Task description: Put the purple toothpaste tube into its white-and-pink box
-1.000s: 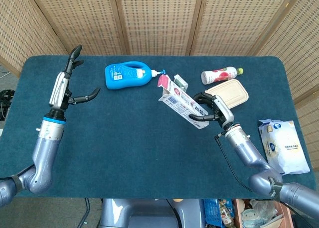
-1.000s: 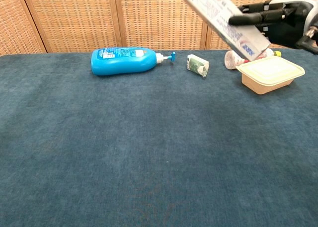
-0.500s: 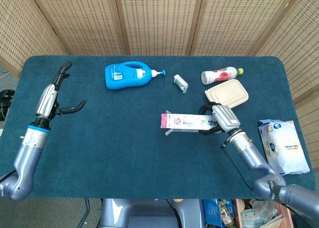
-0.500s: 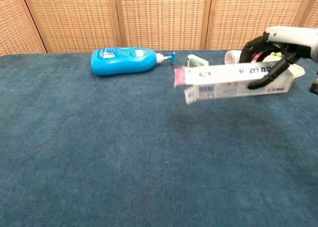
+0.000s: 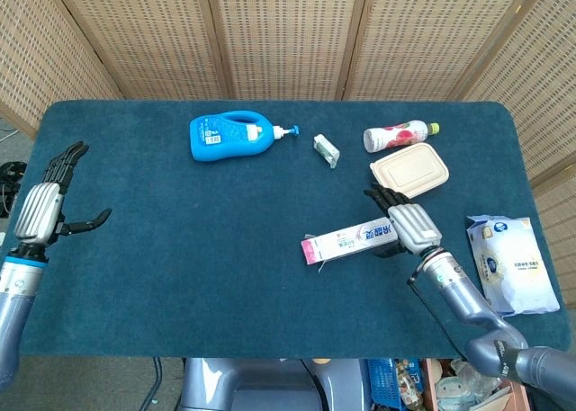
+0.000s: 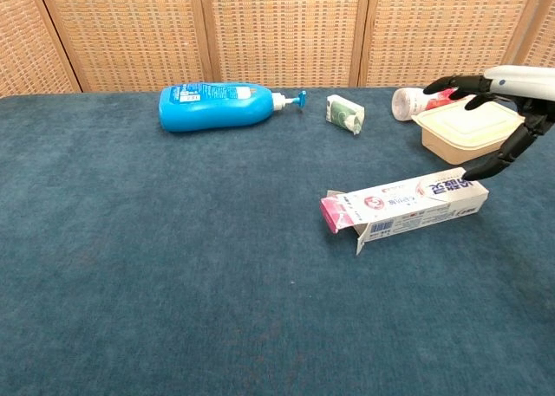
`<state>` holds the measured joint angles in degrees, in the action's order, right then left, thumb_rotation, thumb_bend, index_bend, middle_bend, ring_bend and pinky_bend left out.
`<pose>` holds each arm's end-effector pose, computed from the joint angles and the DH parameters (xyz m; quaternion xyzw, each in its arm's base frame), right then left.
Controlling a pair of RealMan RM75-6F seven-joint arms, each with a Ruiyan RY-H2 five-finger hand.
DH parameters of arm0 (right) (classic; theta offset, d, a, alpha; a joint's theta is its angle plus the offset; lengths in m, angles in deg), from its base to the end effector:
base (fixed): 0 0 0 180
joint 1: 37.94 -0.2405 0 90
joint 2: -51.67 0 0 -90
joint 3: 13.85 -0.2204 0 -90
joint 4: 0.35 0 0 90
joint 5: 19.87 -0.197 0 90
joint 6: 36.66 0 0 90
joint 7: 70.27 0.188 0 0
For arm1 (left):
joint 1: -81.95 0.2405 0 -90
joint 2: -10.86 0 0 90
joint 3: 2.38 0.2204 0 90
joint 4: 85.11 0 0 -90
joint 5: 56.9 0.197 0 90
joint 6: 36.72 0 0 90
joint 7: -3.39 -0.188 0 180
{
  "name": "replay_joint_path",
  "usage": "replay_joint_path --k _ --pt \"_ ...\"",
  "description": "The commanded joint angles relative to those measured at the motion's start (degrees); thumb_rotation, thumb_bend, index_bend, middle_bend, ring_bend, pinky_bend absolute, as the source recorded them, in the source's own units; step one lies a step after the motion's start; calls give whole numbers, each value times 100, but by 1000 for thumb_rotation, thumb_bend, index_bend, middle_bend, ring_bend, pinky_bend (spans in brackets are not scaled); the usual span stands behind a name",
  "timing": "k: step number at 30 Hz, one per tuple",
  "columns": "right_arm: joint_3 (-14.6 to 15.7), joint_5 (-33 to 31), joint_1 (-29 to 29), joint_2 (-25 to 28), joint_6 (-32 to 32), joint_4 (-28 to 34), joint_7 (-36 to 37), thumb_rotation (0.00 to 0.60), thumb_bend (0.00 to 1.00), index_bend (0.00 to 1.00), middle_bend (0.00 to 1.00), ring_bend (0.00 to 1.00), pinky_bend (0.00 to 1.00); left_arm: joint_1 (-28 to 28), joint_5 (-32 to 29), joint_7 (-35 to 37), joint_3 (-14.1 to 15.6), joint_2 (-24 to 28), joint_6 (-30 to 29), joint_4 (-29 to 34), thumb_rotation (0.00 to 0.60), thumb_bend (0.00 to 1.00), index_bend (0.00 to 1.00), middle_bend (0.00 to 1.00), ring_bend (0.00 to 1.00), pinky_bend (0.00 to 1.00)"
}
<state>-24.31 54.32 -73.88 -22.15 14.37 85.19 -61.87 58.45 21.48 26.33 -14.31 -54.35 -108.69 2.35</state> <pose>-0.1703 -0.3640 0.0504 0.6857 -0.4655 0.4024 0.3889 -0.2151 0.3374 0.1606 -0.5497 -0.4483 -0.5357 0.4580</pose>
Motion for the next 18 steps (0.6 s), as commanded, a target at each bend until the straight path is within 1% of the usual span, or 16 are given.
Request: replay_joint_path --k 1,2,5,8,13,18 --pt "58 88 250 292 359 285 22 600 0 0 0 0 92 209 -110 -283 136 216 -81 215 600 242 0 0 0 0" --pt "91 188 362 392 547 353 54 600 0 0 0 0 92 295 -133 -419 186 278 -145 299 600 222 0 0 0 0" --pt "381 846 983 770 1613 404 147 600 0 0 0 0 92 753 -232 -1149 437 454 -603 680 600 159 0 0 0 0" --pt "600 1264 1403 868 2328 232 247 600 0 0 0 0 92 1044 -290 -1730 608 509 -911 962 600 125 0 0 0 0" --pt "843 1522 1931 879 3052 36 266 600 0 0 0 0 87 1398 -310 -2303 738 492 -1379 1296 600 118 0 0 0 0" --pt "976 1615 2380 844 3619 13 52 600 0 0 0 0 79 1706 -47 -2258 900 490 -1727 1457 600 119 0 0 0 0"
